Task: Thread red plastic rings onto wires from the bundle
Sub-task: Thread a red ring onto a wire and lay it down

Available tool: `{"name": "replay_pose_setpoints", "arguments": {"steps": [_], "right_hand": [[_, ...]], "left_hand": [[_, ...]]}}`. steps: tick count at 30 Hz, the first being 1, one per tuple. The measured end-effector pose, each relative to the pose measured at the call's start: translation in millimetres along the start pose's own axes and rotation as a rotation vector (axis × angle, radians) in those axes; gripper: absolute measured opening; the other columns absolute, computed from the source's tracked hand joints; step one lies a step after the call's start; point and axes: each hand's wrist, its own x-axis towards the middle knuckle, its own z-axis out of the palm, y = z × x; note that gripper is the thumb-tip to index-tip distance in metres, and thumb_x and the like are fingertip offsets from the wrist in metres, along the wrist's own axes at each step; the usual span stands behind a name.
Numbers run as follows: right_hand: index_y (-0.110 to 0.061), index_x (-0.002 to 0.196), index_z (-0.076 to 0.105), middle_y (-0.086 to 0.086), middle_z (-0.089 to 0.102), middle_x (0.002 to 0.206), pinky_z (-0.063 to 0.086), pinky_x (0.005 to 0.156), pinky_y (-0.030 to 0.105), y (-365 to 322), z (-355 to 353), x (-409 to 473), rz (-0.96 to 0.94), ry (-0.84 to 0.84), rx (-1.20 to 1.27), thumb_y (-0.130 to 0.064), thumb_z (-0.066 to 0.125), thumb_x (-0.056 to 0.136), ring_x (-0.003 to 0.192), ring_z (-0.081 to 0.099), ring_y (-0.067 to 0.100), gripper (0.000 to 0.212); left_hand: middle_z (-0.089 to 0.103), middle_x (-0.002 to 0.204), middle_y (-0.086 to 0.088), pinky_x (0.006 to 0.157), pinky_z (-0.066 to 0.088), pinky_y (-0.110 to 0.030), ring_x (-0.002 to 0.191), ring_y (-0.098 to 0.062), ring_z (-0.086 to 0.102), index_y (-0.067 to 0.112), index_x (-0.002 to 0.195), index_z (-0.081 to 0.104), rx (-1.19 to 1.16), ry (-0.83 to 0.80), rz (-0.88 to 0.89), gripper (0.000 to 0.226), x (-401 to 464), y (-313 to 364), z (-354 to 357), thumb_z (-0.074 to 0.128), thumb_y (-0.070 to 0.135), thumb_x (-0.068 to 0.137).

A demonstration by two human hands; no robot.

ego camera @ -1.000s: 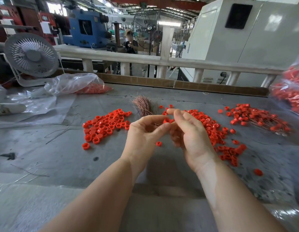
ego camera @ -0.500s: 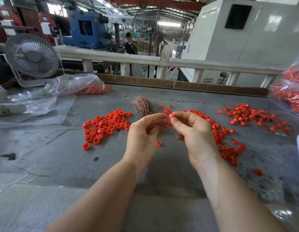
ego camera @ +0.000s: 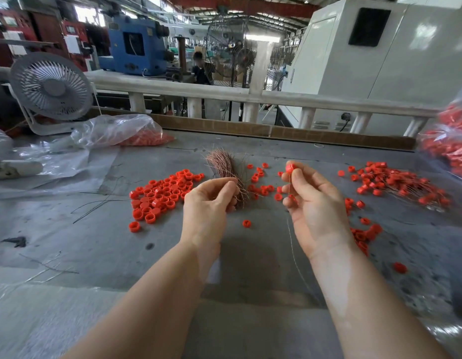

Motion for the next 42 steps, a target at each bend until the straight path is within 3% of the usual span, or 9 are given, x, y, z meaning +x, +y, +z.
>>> {"name": "replay_pose_setpoints", "arguments": {"steps": [8,12,16,24,28,32,36,39,42], "right_hand": [[-0.016,0.089,0.068,-0.007,0.063,0.068,0.038,0.049,0.014,3.4,1.3,-2.8,-0.020,-0.118,-0.099,-0.006,0.051,0.092,0.060,0.051,0.005,0.020],[-0.022,0.092,0.067,-0.011,0.067,0.073,0.040,0.053,0.011,7.8,4.0,-5.3,-0.152,-0.198,-0.307,0.001,0.054,0.088,0.063,0.055,-0.003,0.027],[-0.025,0.093,0.068,0.007,0.069,0.089,0.041,0.064,0.011,9.9,4.6,-6.2,-0.244,-0.265,-0.423,0.001,0.059,0.086,0.078,0.058,0.006,0.029],[-0.019,0.085,0.066,-0.004,0.071,0.081,0.049,0.078,0.020,12.8,4.1,-3.9,-0.237,-0.289,-0.354,0.005,0.063,0.081,0.083,0.064,0.010,0.025],[-0.019,0.083,0.066,-0.005,0.071,0.079,0.049,0.076,0.018,13.5,3.2,-3.4,-0.234,-0.297,-0.341,0.000,0.067,0.077,0.082,0.065,0.009,0.020],[-0.020,0.079,0.067,0.003,0.072,0.081,0.053,0.080,0.029,14.5,2.5,-4.2,-0.228,-0.298,-0.339,-0.019,0.071,0.067,0.082,0.067,0.018,0.013],[-0.016,0.080,0.064,0.009,0.070,0.079,0.054,0.081,0.040,17.6,1.3,-3.4,-0.219,-0.298,-0.373,-0.005,0.071,0.075,0.081,0.067,0.031,0.014],[-0.018,0.086,0.063,-0.002,0.067,0.077,0.049,0.065,0.019,18.0,0.9,-2.9,-0.209,-0.299,-0.380,-0.003,0.067,0.080,0.074,0.062,0.010,0.016],[-0.023,0.095,0.064,-0.011,0.065,0.082,0.044,0.059,0.013,16.6,-0.7,-2.4,-0.144,-0.320,-0.407,-0.030,0.060,0.085,0.077,0.059,0.001,0.013]], "left_hand": [[0.060,0.056,0.008,0.050,0.041,-0.015,0.049,-0.002,0.047,0.018,0.067,0.066,0.019,-0.119,0.005,0.020,-8.8,7.4,5.4,0.063,0.018,0.086],[0.067,0.064,0.014,0.053,0.044,-0.013,0.057,0.003,0.054,0.024,0.082,0.070,0.020,-0.199,0.014,0.013,-12.3,11.3,6.1,0.063,0.013,0.086],[0.071,0.073,0.011,0.054,0.044,-0.012,0.062,0.004,0.056,0.025,0.089,0.071,-0.015,-0.269,0.012,0.016,-14.3,13.5,6.4,0.063,0.012,0.085],[0.070,0.069,0.009,0.053,0.042,-0.011,0.062,0.002,0.055,0.025,0.079,0.073,-0.048,-0.237,0.070,0.013,-14.0,14.4,6.8,0.070,0.013,0.075],[0.067,0.065,0.010,0.051,0.041,-0.011,0.059,0.002,0.054,0.024,0.078,0.073,-0.048,-0.230,0.085,0.012,-13.8,13.4,6.4,0.071,0.013,0.074],[0.066,0.067,0.008,0.051,0.041,-0.012,0.061,0.000,0.054,0.025,0.079,0.075,-0.076,-0.226,0.067,0.013,-13.5,12.8,5.9,0.072,0.027,0.067],[0.070,0.066,0.009,0.052,0.042,-0.010,0.058,0.004,0.056,0.025,0.077,0.074,-0.045,-0.204,0.088,0.012,-12.5,10.6,6.2,0.067,0.015,0.080],[0.071,0.068,0.005,0.055,0.046,-0.012,0.062,-0.001,0.063,0.020,0.079,0.073,-0.056,-0.183,0.083,0.012,-11.4,9.3,5.4,0.065,0.011,0.082],[0.071,0.067,0.005,0.057,0.048,-0.014,0.062,-0.002,0.064,0.019,0.081,0.072,-0.042,-0.173,0.074,0.011,-10.8,8.7,5.3,0.065,0.010,0.082]]}}
